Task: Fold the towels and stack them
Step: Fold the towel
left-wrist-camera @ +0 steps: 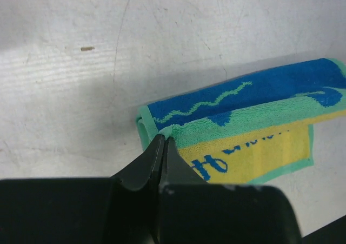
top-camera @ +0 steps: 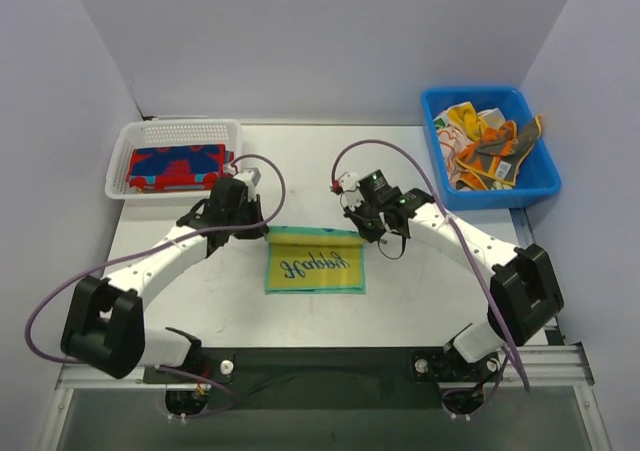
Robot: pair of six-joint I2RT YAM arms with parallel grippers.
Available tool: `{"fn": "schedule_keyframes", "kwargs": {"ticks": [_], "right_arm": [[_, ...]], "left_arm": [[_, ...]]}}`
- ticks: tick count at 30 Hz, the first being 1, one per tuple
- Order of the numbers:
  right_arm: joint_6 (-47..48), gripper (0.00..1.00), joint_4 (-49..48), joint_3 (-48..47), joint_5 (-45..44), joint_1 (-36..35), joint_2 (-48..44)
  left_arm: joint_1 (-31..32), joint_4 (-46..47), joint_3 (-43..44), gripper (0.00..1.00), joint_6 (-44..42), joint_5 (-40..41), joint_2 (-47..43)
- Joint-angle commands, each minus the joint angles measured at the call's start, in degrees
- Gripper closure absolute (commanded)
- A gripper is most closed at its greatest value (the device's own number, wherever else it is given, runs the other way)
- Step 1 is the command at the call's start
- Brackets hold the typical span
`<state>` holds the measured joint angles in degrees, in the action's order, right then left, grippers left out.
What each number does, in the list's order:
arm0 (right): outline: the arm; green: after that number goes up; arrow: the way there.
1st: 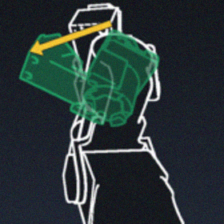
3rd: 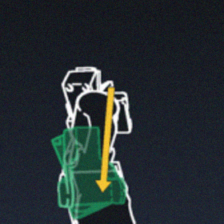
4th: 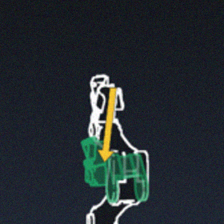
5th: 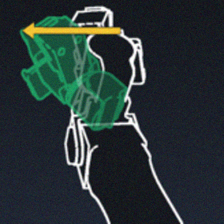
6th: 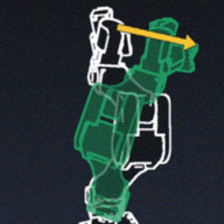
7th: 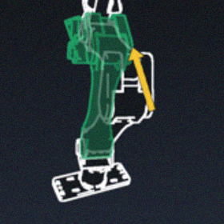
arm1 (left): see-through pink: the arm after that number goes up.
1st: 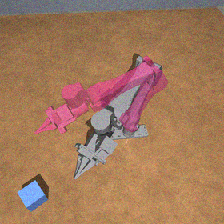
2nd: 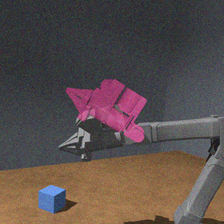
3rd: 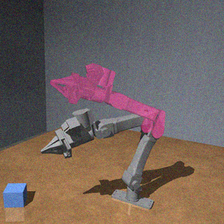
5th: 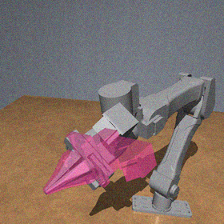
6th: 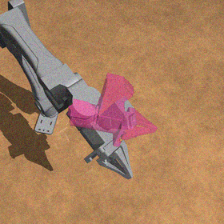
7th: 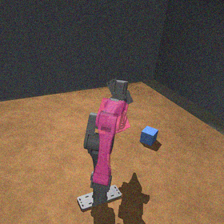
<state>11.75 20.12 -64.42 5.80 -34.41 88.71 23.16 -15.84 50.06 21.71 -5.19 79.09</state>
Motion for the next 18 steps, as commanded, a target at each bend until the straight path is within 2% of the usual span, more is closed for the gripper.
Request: {"fn": "schedule_keyframes", "kwargs": {"ticks": [1, 11, 18], "right_arm": [[-3.66, 1.00, 3.87, 3.16, -1.23, -2.22, -3.97], [-11.75, 1.00, 8.53, 10.28, 7.45, -6.98, -5.83], [-13.68, 1.00, 8.53, 11.08, 8.79, -7.16, 3.82]], "left_arm": [[0.92, -2.70, -4.25, 1.00, 4.20, -0.17, -6.38], [6.11, -9.56, -15.41, 1.00, 12.99, -0.08, -14.14], [6.37, -9.04, -17.90, 1.00, 15.11, -0.35, -9.66]]}}
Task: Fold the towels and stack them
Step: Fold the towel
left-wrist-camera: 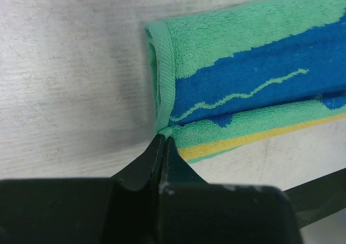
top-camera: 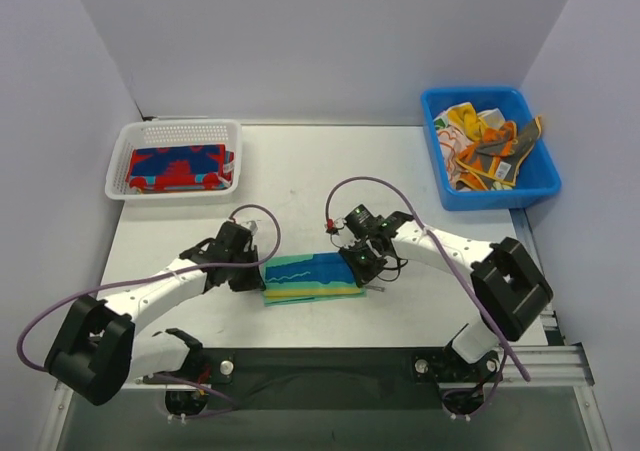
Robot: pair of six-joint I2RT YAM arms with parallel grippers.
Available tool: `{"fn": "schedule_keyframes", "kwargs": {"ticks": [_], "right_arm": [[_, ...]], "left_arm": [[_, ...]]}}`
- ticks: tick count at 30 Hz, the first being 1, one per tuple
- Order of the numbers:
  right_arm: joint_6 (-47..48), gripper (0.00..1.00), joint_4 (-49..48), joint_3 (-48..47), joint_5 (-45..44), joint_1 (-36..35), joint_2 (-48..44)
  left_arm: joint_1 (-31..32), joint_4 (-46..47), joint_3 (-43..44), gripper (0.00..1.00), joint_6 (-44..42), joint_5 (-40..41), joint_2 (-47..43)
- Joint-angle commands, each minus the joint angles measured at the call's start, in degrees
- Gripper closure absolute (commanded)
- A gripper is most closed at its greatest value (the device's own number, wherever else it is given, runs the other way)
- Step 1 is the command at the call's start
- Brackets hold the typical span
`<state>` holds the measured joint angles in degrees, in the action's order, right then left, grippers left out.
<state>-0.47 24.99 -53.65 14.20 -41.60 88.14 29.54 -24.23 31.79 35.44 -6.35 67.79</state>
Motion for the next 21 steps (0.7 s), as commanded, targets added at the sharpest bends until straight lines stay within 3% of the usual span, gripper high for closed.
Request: {"fn": "schedule_keyframes", "kwargs": {"ticks": [1, 15, 21], "right_arm": [[-1.46, 1.00, 3.66, 0.12, 0.31, 0.12, 5.11], [-0.76, 1.00, 3.22, -1.11, -5.40, -0.05, 2.83], [1.96, 1.00, 3.92, -6.72, -11.02, 0.03, -1.04]], "left_arm": [[-0.01, -0.82, 0.64, 0.99, 1.30, 0.64, 3.12], [0.87, -1.35, 0.38, 0.94, 2.09, 2.48, -5.73], [0.69, -1.79, 5.91, 0.95, 1.04, 5.11, -5.48]]}}
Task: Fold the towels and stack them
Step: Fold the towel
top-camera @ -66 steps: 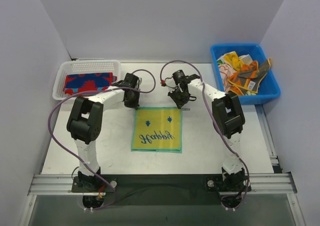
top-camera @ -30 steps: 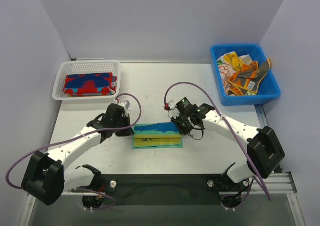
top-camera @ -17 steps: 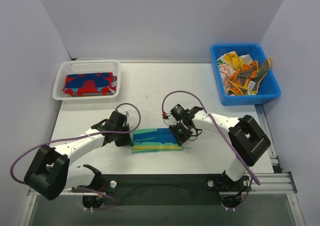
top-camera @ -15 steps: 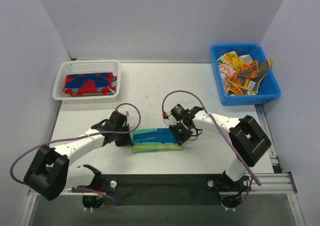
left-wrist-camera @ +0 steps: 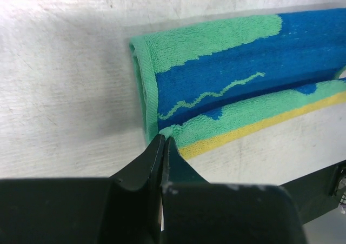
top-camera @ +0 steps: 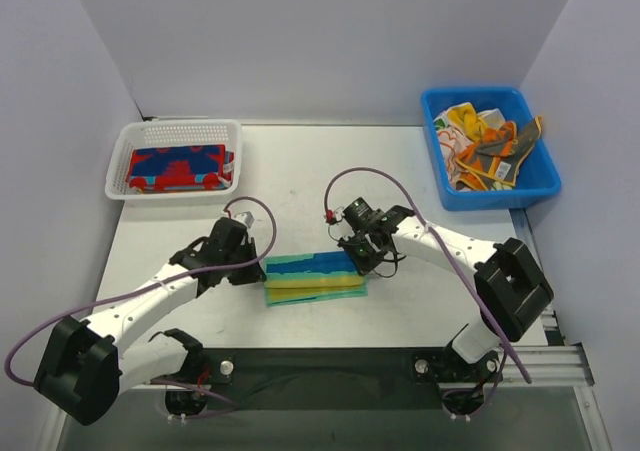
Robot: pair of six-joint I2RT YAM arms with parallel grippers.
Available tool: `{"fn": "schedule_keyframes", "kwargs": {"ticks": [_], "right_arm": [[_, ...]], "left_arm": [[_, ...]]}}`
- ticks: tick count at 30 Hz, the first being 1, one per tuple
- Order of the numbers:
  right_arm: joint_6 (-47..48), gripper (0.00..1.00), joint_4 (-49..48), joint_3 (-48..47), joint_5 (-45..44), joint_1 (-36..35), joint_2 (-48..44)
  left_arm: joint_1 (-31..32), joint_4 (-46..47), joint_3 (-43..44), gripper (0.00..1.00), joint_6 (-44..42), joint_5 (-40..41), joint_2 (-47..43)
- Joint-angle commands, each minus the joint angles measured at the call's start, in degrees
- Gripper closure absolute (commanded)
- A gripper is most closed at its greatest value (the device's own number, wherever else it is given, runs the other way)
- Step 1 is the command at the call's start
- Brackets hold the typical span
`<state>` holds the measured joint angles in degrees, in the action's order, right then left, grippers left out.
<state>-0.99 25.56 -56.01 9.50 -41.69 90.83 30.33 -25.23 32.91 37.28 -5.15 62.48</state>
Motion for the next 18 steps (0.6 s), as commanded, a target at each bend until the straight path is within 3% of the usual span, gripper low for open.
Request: {"fn": "schedule_keyframes", "kwargs": {"ticks": [1, 9, 18], "right_arm": [[3.01, 1.00, 3.53, -5.59, -7.46, 0.12, -3.81], [8.02, 1.00, 3.53, -13.33, -11.44, 0.82, -2.59], [7.41, 1.00, 3.44, -7.37, -7.57, 0.65, -3.72]], "left_arm": [[-0.09, -0.87, 5.76, 0.96, -1.06, 4.44, 0.18], [-1.06, -0.69, 12.71, 0.96, -3.53, 7.87, 2.74], [-1.06, 0.27, 4.37, 0.96, -0.36, 5.15, 0.19]]}}
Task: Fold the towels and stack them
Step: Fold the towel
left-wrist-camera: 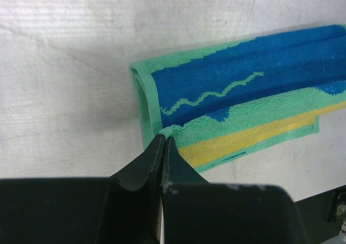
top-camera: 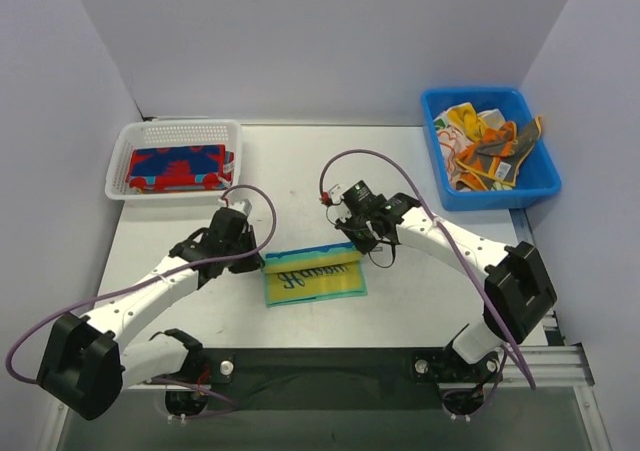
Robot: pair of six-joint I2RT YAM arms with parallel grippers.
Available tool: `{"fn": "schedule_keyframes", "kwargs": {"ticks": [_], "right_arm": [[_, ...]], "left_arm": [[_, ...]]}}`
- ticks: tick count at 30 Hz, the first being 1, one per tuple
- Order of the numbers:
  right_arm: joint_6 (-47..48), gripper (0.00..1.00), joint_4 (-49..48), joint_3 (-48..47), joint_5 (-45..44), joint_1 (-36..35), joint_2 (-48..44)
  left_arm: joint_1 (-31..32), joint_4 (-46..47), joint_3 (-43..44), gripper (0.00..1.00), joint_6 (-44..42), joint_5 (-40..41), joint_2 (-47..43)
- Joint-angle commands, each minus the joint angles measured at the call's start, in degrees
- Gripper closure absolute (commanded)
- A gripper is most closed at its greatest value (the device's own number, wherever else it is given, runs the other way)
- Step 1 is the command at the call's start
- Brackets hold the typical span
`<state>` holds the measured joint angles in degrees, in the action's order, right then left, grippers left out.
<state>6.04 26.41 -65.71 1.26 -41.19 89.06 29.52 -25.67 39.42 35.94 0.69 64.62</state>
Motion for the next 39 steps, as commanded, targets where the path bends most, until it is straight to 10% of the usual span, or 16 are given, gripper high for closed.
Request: {"fn": "schedule_keyframes", "kwargs": {"ticks": [1, 13, 24, 39], "right_arm": [[0.20, 1.00, 2.59, 3.65, 1.37, 0.06, -2.30], [-1.65, 1.00, 0.13, 9.11, 5.16, -0.29, 1.30], [-8.50, 0.51, 2.94, 8.32, 9.99, -1.00, -12.67], [-22.83, 0.72, -6.46, 12.44, 12.09, -1.09, -2.23]], "left_arm": [[-0.25, 0.71, -2.85, 0.96, 1.14, -1.99, -2.30], [0.19, 5.02, -9.71, 0.82, 1.32, -7.19, 2.44], [0.54, -2.02, -7.16, 0.29, 4.04, -6.32, -15.74], [7.39, 1.50, 3.92, 0.52, 4.84, -11.05, 8.22]]}}
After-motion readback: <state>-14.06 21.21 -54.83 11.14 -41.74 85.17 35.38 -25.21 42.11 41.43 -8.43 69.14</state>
